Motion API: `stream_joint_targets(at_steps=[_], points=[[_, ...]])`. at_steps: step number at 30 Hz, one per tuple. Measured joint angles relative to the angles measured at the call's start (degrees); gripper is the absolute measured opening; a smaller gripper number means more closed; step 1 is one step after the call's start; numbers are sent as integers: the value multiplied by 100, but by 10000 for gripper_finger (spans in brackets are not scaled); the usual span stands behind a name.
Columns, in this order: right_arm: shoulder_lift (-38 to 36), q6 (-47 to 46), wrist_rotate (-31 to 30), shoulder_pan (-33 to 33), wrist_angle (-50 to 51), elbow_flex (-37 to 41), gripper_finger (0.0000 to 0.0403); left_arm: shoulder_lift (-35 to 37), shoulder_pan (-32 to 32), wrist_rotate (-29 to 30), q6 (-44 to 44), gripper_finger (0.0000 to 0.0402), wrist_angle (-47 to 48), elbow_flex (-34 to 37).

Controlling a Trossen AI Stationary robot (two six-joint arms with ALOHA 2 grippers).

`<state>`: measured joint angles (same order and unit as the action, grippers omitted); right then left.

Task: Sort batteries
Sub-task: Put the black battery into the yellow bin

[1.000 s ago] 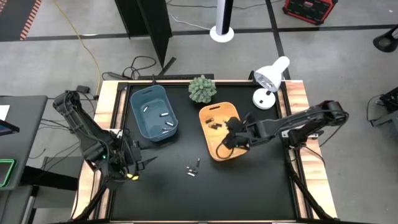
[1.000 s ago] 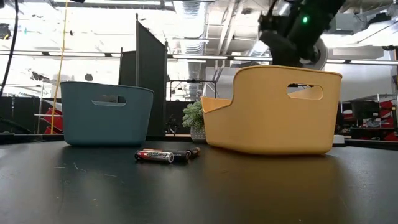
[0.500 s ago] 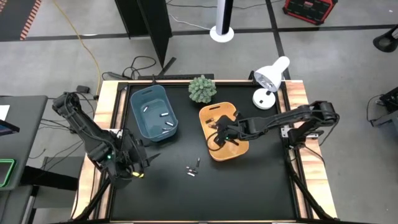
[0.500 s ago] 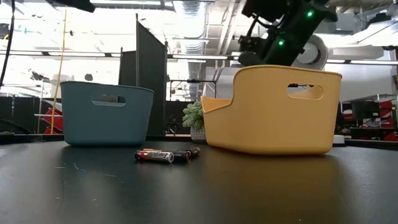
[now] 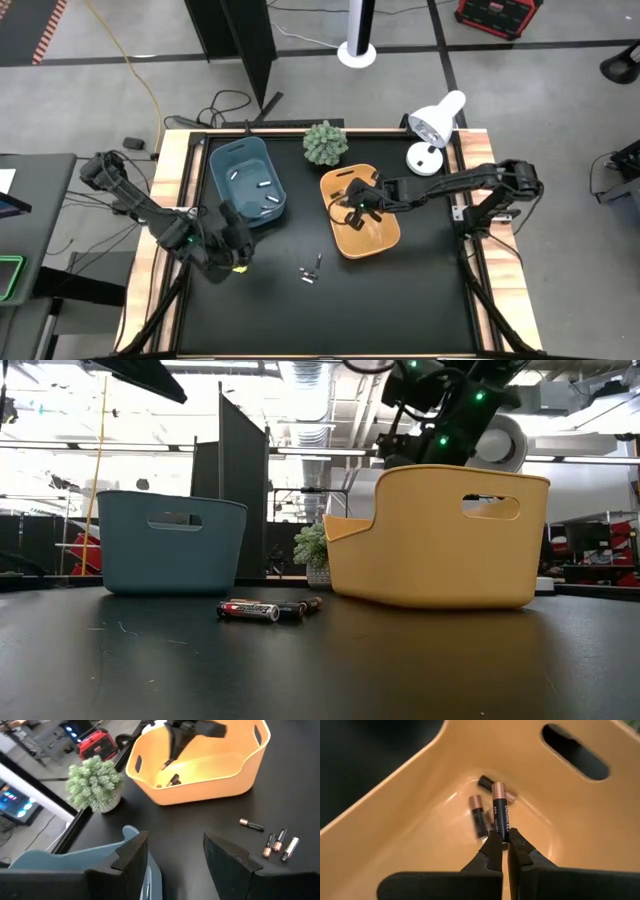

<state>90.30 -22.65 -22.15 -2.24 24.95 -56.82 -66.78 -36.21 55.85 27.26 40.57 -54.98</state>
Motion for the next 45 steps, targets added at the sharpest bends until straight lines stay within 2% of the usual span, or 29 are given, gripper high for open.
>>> stream_joint_targets(at_steps=[5,12,20,25,33,41,45], points=[[2,65,6,-74,4,0,8,-1,442,-459,-960,184,-805,0],[4,143,9,-45,28,0,8,-448,870,-767,-1473,184,-1177,0],[4,162,-3,-45,-39,0,34,-1428,1402,-2195,-2721,184,-2525,0],[4,174,-66,-19,-79,0,56,-1804,1654,-2741,-2921,184,-2889,0],[7,221,-812,118,-124,0,95,-1950,1837,-2920,-2826,184,-2959,0],[0,369,-863,156,-144,-12,175,-1950,1834,-3009,-2852,184,-2965,0],[-5,624,-1054,282,-159,-195,193,-1950,1832,-2987,-2924,184,-2961,0]])
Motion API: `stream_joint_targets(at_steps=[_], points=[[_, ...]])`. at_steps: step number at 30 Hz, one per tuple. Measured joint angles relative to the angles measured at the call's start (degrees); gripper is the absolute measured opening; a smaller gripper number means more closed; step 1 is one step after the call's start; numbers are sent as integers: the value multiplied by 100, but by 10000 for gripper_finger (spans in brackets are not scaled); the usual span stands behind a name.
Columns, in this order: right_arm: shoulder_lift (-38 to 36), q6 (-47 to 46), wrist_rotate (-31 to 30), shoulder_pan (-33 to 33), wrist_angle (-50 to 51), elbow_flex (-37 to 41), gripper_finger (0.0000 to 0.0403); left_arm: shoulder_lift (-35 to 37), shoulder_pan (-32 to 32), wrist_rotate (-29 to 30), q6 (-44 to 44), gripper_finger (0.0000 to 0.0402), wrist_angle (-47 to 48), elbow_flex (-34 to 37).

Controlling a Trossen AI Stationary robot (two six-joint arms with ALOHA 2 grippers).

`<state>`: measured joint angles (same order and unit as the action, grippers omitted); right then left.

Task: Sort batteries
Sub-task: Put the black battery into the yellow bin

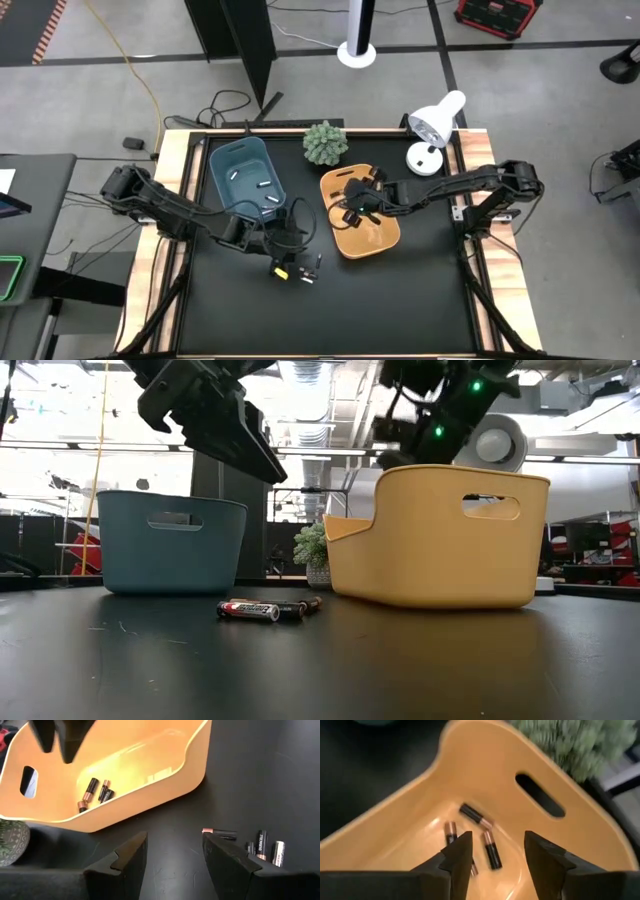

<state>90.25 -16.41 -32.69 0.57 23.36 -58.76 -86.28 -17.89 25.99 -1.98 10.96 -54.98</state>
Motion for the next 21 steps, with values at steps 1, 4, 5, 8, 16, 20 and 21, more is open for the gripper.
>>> stream_joint_targets(at_steps=[1,4,5,8,16,20,21], points=[[-4,91,-95,71,0,-59,194,4,-2,59,-34,184,0,0],[-4,333,-425,333,-3,-236,194,162,-62,333,-41,184,96,0],[-4,428,-547,437,-7,-308,193,254,-92,433,-18,184,160,0],[-6,705,-886,764,-31,-527,189,570,-192,574,186,184,546,0],[-6,1541,-602,1891,-896,-763,184,775,-473,583,867,184,1368,-2],[19,1793,-518,2332,-1729,-765,184,744,-483,587,862,184,1541,-2],[78,1839,-517,2402,-1863,-774,184,749,-481,601,928,184,1552,-2]])
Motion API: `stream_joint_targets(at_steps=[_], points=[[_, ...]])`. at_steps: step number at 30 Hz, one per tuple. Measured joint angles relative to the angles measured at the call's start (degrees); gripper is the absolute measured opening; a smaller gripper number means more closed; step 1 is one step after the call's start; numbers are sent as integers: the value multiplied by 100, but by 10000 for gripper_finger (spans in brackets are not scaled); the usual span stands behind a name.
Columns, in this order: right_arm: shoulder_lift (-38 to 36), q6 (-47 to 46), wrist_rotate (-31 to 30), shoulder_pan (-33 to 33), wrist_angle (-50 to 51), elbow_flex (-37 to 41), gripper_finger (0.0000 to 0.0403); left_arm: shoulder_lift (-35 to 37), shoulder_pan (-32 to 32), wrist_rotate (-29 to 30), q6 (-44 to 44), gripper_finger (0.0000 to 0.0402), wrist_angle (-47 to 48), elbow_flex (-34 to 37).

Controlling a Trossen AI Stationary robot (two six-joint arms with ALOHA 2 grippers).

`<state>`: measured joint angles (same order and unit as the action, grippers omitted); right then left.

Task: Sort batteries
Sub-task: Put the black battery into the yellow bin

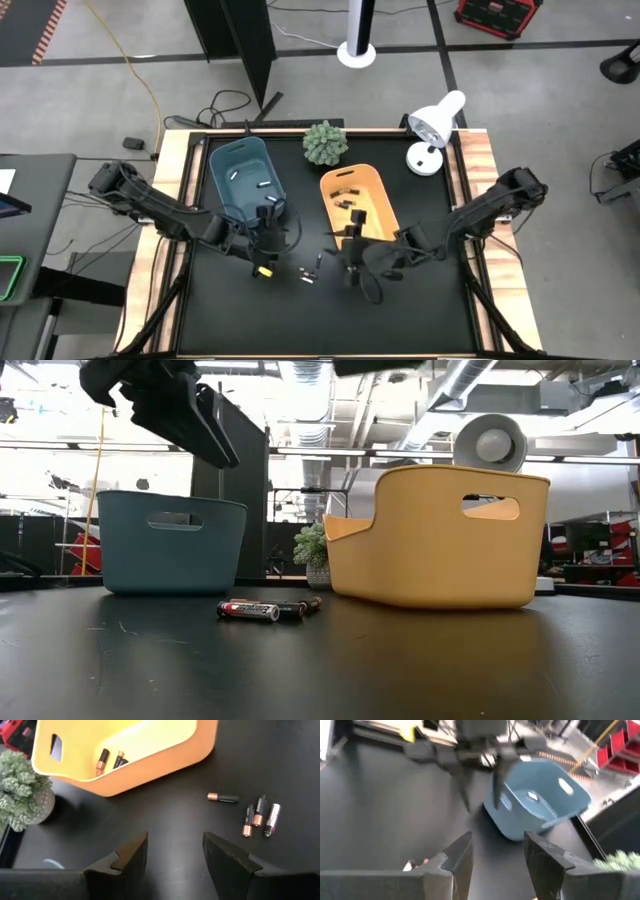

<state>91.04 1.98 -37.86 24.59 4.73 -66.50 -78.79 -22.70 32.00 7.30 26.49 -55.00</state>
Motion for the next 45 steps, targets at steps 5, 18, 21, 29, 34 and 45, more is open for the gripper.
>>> stream_joint_targets(at_steps=[5,18,21,29,34,45], points=[[478,853,76,254,-32,-216,184,-3,-119,-137,130,184,-261,97],[1155,672,108,290,1839,-1663,184,-419,67,-1877,-437,184,-2782,1269],[1110,665,106,315,1810,-1685,184,-905,96,-2185,-575,184,-3251,1266],[1083,666,87,395,1841,-1698,184,-1777,324,-2433,-787,184,-3427,970],[1083,685,83,392,1868,-1700,184,-2177,420,-2557,-805,176,-3358,854],[1084,659,74,387,1902,-1700,184,-2334,553,-2730,-727,139,-3345,787]])
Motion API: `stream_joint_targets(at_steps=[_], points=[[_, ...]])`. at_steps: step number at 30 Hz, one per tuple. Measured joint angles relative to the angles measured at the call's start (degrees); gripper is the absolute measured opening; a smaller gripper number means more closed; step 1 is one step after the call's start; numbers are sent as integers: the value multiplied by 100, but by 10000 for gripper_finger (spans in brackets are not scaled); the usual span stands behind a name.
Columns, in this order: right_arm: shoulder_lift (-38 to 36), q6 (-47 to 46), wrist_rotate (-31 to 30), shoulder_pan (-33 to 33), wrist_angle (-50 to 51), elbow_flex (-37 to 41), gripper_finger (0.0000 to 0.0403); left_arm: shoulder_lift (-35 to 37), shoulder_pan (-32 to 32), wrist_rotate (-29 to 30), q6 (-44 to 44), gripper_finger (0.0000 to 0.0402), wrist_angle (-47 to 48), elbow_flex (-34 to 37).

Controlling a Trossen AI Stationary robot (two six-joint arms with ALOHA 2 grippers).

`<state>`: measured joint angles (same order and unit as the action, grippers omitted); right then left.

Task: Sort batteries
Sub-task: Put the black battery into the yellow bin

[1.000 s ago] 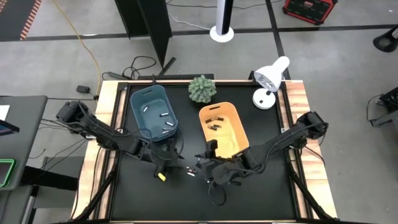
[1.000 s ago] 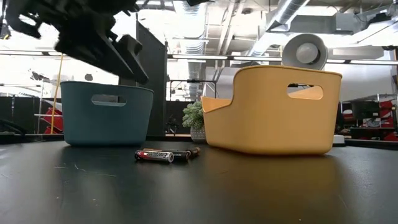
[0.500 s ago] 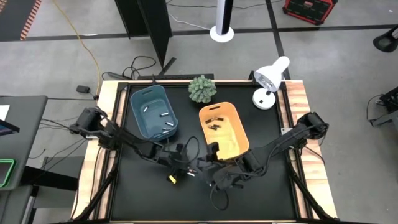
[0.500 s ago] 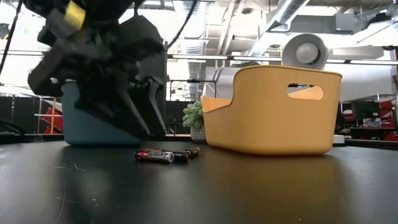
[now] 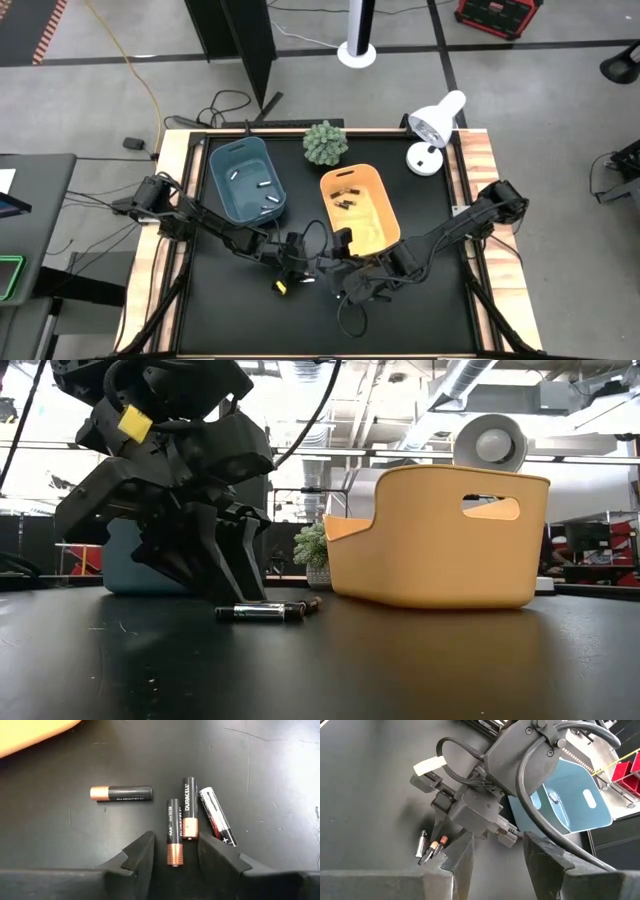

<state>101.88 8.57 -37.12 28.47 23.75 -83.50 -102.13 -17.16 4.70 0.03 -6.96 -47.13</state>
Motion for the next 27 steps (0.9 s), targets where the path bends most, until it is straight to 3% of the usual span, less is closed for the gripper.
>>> stream_joint_targets(at_steps=[13,27], points=[[1,-14,-2,-2,0,0,184,0,96,-143,34,17,368,-6],[1,-33,-21,35,99,0,184,283,150,52,-3,11,478,29]])
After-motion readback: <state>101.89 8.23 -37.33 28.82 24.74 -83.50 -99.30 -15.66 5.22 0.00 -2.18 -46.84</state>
